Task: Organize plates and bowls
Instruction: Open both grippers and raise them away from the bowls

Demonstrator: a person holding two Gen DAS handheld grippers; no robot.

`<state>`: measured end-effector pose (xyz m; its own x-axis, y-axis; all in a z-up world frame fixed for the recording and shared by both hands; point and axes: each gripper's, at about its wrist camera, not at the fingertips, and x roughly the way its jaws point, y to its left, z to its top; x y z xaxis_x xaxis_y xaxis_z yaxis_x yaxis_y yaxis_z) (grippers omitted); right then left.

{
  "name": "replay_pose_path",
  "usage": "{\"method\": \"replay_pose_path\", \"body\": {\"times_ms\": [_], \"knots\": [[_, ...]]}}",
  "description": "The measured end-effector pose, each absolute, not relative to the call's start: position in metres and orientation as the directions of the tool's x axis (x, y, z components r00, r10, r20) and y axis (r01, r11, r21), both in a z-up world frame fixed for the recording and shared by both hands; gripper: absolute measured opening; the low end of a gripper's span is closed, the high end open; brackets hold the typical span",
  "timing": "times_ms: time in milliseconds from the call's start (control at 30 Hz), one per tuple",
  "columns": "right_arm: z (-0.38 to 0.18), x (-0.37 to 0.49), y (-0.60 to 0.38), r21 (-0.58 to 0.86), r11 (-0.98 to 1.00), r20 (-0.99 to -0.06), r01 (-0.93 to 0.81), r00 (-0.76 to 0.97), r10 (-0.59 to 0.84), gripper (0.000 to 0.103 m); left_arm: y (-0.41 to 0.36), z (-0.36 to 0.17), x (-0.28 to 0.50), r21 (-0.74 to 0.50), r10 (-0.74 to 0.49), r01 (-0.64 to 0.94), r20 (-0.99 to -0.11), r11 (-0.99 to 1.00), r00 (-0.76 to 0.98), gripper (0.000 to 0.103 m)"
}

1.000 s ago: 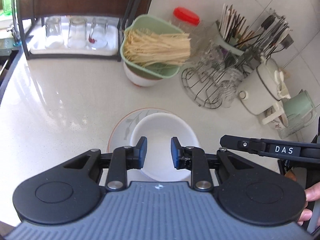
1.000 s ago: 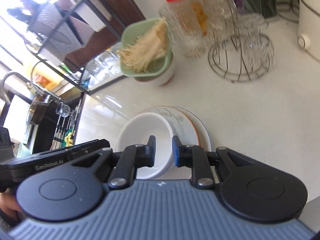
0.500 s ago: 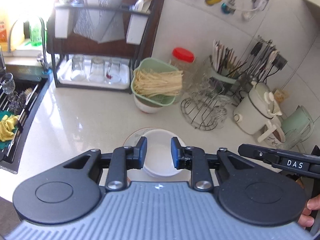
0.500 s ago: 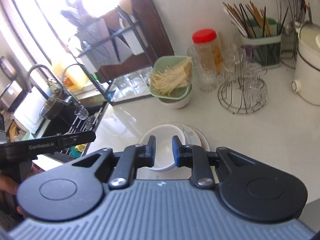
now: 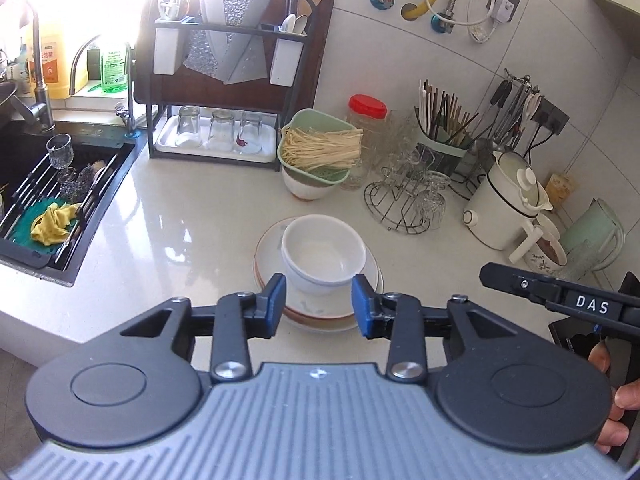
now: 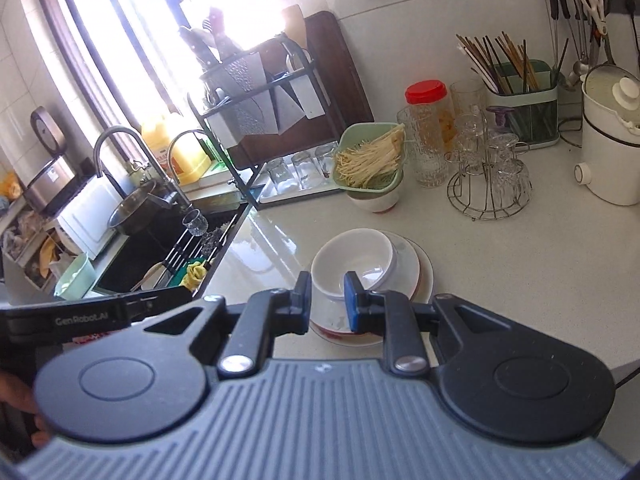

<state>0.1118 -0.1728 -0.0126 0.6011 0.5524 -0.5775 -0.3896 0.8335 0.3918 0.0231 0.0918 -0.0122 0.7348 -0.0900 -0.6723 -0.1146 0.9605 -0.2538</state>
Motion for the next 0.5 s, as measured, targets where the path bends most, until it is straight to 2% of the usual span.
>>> {"method": "replay_pose_path", "body": {"times_ms": [100, 167, 233, 267, 500], "knots": [[-0.011, 0.1, -0.171, 0.367, 0.849, -0.574, -0.38, 0.626, 0.528, 0.022, 0.096, -0.012, 0.013, -0.243, -0.074, -0.128, -0.677, 0.961, 0.732, 0.062], [-0.012, 0.095, -0.169, 0.345, 0.869, -0.58, -0.355, 0.647, 0.495, 0.026, 0.098, -0.009, 0.007, -0.227, -0.064, -0.126, -0.678, 0.966, 0.732, 0.068], [-0.012, 0.09, -0.167, 0.324, 0.88, -0.582, -0.347, 0.661, 0.474, 0.043, 0.101, -0.005, 0.001, -0.23, -0.071, -0.116, -0.671, 0.966, 0.738, 0.075], [-0.012, 0.086, -0.167, 0.322, 0.881, -0.582, -0.346, 0.662, 0.472, 0.046, 0.102, -0.003, -0.001, -0.23, -0.077, -0.107, -0.671, 0.967, 0.738, 0.076], [-0.008, 0.064, -0.165, 0.268, 0.904, -0.608, -0.333, 0.669, 0.427, 0.046, 0.101, 0.004, -0.012, -0.203, -0.087, -0.072, -0.676, 0.976, 0.731, 0.095]]}}
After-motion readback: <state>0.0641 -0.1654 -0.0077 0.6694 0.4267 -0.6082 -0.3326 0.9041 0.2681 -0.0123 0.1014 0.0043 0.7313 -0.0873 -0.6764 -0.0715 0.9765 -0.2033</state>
